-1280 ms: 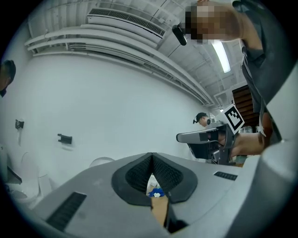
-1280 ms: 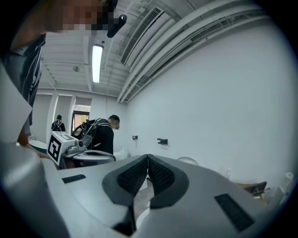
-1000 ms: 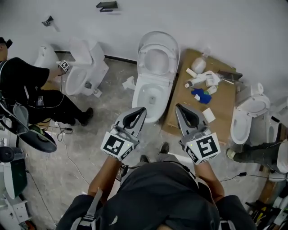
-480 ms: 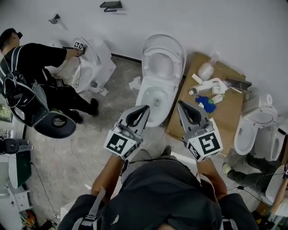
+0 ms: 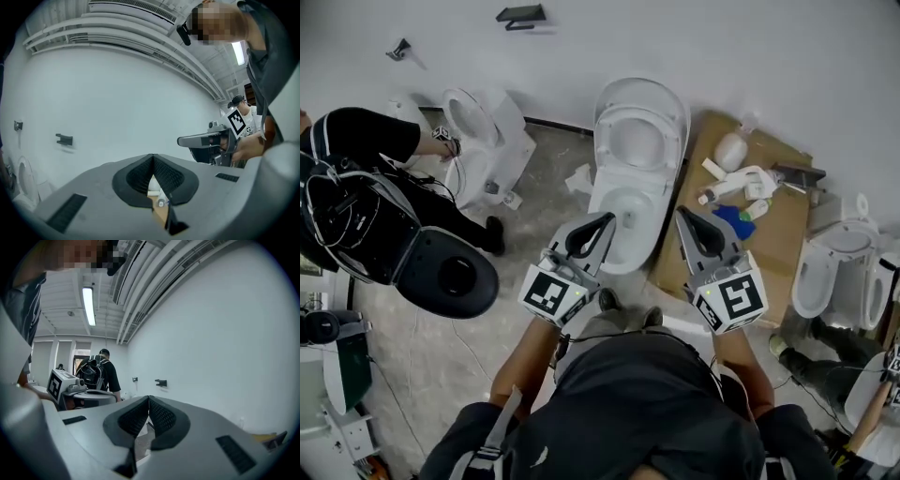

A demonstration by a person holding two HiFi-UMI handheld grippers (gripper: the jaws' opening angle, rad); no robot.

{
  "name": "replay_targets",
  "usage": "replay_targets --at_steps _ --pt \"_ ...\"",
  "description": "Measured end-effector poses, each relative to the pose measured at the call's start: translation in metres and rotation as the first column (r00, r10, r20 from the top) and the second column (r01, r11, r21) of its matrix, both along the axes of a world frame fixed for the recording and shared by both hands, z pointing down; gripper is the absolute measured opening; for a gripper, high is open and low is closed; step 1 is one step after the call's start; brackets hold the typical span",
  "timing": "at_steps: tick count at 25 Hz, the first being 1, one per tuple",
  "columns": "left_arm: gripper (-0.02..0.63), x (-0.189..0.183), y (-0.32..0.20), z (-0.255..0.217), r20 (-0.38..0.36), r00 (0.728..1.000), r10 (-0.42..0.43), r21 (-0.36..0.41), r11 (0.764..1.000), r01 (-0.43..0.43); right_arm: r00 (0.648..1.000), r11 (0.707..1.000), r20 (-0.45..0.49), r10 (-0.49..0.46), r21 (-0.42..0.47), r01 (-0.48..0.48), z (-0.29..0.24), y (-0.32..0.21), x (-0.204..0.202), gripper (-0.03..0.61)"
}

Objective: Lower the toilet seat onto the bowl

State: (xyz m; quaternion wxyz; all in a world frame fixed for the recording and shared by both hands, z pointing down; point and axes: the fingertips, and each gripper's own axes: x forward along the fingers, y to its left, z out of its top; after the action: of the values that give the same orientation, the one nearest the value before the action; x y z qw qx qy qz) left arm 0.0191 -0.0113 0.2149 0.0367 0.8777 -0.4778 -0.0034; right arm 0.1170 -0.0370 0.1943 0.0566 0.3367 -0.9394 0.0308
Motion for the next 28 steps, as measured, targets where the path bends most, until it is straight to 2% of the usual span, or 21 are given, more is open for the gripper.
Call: replay_targets --at_steps 7,11,15,19,28 --pt "0.005 -0.045 -0.028 -0.002 -0.027 0.997 0.071 0.019 0.997 -0.071 0.996 0.996 -0.016 0.087 0.02 -0.086 -0.005 -0.022 -0.039 0.008" --pt "0.005 -0.056 -0.039 0.001 -0.044 0.994 0.103 0.011 0.995 -0.102 0.993 0.993 -0.018 0.117 0.021 -0.116 -0.004 -0.028 -0.054 0.008" --pt "0.005 -0.059 -0.05 0.003 -0.055 0.992 0.111 0.015 0.994 -0.111 0.993 0.993 -0.031 0.117 0.021 -0.117 -0.001 -0.038 -0.06 0.008" --pt "0.005 -0.058 -0.067 0.009 -0.03 0.993 0.114 0.011 0.993 -0.114 0.993 0.994 -0.031 0.112 0.016 -0.112 0.002 -0.057 -0.059 0.008" --pt "0.005 -0.043 -0.108 0.015 0.0 0.998 0.062 -0.003 0.998 -0.062 0.998 0.998 -0.003 0.069 0.002 -0.069 0.009 -0.105 -0.041 0.008"
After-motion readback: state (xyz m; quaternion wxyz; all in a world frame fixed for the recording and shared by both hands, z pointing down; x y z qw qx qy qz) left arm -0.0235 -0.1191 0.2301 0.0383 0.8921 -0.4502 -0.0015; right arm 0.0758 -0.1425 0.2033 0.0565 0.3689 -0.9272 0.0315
